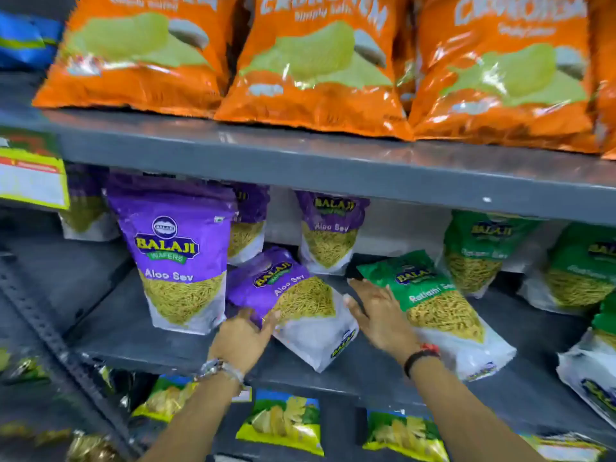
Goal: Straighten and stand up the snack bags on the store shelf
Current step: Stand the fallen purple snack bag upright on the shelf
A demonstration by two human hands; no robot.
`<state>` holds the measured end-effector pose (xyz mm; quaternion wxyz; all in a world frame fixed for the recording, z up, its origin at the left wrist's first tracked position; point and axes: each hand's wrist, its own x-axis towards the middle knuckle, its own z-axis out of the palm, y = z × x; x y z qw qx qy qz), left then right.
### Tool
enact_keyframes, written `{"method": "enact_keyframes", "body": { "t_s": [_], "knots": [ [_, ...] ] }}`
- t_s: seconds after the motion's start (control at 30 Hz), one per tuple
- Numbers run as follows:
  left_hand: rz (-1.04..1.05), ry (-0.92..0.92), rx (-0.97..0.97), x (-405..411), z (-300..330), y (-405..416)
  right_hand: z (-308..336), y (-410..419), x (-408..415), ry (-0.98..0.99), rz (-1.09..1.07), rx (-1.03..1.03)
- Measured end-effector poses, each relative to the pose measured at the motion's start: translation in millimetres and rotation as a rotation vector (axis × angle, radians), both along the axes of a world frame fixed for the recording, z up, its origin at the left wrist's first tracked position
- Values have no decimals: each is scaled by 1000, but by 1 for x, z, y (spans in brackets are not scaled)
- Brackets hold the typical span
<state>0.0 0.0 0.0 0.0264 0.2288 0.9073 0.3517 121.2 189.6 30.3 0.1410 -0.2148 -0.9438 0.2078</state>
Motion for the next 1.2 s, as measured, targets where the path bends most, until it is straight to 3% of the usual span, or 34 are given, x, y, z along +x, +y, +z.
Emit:
{"method": "enact_keyframes", "body": {
  "t_s": [0.07, 0.13, 0.23, 0.33, 0.5, 0.73, 0.97, 1.2],
  "knots": [
    [75, -349, 83, -16, -16, 16, -17, 21, -26, -48, -35, -292],
    [156, -786, 344, -23, -29, 27, -32, 37, -47, -118, -66, -527],
    [130, -1027, 639, -22, -42, 43, -47, 45, -62, -156, -25, -789],
    [56, -1040, 771, -18, -42, 47, -45, 45, -59, -129, -8, -851],
    [-4, -1033, 788, -1, -39, 38, -42, 30, -20, -54, -45, -887],
    [-234, -835, 805, 29, -17, 13, -31, -2, 50, 82, 18, -941],
    [-369, -678, 880, 33, 14, 2, -17, -24, 69, 286, 5, -784],
    [-329, -573, 810, 15, 18, 18, -23, -13, 36, 268, -13, -637]
  ]
}}
